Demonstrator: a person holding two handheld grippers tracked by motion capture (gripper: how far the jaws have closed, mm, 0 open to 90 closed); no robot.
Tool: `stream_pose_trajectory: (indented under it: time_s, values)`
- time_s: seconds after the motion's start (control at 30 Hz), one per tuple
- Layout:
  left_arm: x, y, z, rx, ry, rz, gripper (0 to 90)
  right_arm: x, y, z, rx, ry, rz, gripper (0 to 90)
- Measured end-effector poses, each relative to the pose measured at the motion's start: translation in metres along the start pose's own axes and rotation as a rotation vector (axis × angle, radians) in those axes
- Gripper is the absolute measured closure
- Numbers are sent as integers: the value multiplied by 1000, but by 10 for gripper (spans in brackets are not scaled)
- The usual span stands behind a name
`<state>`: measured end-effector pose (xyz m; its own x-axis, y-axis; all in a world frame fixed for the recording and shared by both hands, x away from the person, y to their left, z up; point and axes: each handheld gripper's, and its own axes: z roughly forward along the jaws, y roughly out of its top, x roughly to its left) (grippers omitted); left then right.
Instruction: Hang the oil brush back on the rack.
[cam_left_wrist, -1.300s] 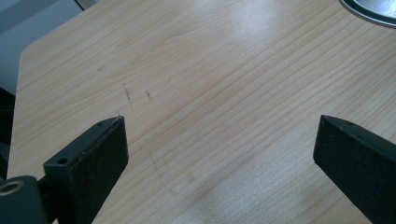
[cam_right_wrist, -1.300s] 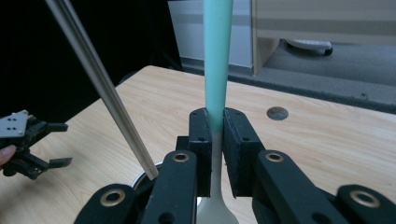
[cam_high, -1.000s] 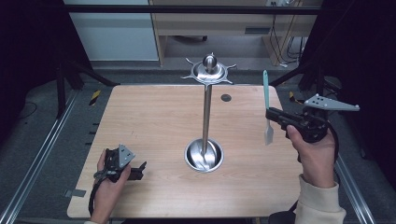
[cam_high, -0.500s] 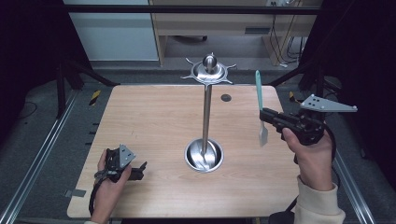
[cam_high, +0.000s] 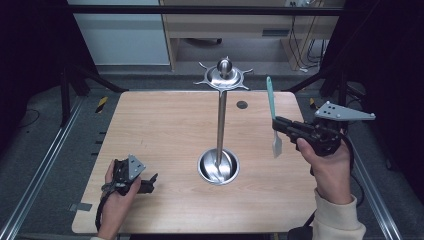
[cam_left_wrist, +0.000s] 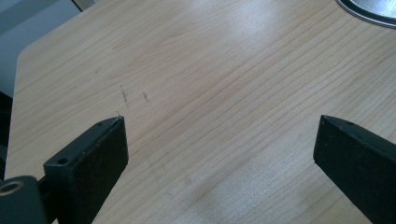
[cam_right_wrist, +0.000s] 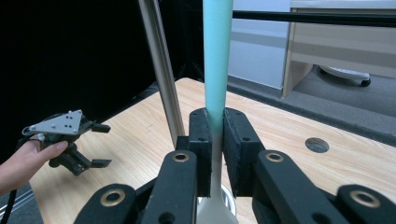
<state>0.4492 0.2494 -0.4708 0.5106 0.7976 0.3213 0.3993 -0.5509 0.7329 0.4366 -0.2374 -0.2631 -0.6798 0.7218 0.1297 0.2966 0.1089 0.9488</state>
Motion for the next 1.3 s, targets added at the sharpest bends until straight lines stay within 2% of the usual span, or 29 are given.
stream_pose_trajectory:
  time_s: [0.63,0.9,1.3]
  values:
    - [0,0,1,-1,2,-2,27,5,0,4,3,16,-11,823]
    - [0,0,0,4,3,5,27,9,1,4,-5,47,-29,823]
    - [0,0,0,2,2,2,27,18,1,-3,-10,67,-64,823]
